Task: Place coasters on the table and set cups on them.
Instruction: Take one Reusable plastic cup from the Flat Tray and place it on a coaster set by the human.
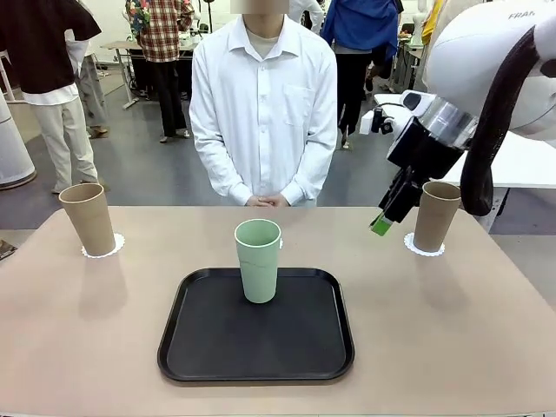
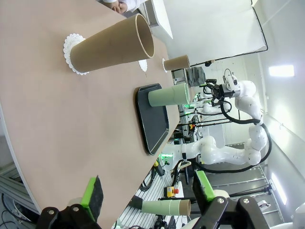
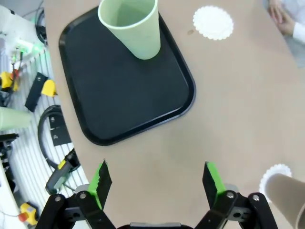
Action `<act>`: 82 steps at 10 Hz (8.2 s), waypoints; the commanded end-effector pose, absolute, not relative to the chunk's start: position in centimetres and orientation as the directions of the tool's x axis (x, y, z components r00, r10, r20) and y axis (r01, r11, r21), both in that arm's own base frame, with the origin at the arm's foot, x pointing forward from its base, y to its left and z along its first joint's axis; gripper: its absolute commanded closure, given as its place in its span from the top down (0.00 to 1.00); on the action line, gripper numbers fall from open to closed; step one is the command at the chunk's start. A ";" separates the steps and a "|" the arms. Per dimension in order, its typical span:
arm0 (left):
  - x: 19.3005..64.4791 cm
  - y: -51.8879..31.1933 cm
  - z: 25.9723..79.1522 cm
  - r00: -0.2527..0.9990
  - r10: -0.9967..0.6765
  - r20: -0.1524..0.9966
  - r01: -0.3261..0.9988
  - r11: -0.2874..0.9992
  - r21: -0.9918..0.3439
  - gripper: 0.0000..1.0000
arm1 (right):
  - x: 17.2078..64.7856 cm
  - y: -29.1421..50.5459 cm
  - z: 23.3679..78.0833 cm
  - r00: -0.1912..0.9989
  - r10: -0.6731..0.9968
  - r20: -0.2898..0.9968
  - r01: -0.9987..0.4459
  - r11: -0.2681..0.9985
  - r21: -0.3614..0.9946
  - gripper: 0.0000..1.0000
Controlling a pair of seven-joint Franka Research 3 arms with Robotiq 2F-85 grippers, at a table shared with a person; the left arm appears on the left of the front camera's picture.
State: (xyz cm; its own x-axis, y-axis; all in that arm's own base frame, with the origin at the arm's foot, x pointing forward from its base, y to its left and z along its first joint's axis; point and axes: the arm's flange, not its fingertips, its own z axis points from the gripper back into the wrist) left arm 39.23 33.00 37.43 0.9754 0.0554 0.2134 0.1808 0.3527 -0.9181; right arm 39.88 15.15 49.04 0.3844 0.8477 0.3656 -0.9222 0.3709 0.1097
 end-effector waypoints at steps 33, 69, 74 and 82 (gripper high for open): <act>39.0 33.0 37.7 0.974 0.056 0.219 0.187 0.348 -0.919 1.00 | 40.6 16.2 31.1 0.096 0.163 0.982 -0.995 0.056 0.088 1.00; 39.0 33.0 37.7 0.974 0.056 0.219 0.187 0.348 -0.919 1.00 | 45.6 29.7 22.4 0.057 0.252 0.966 -0.987 -0.129 0.091 0.40; 39.0 33.0 37.7 0.974 0.056 0.219 0.187 0.348 -0.919 1.00 | 44.9 29.1 24.7 0.063 0.238 0.969 -0.992 -0.089 0.087 0.00; 39.0 33.0 37.7 0.974 0.056 0.219 0.187 0.348 -0.919 1.00 | 41.3 30.4 41.6 0.077 0.321 0.944 -0.997 0.003 0.080 0.00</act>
State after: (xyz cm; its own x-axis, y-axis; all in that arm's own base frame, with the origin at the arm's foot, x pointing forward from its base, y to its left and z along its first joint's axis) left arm 39.22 33.01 37.42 0.9754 0.0557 0.2131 0.1805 0.3525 -0.9182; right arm 41.41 30.50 43.01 0.0586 0.2706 0.9609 -0.9980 -0.0070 0.0629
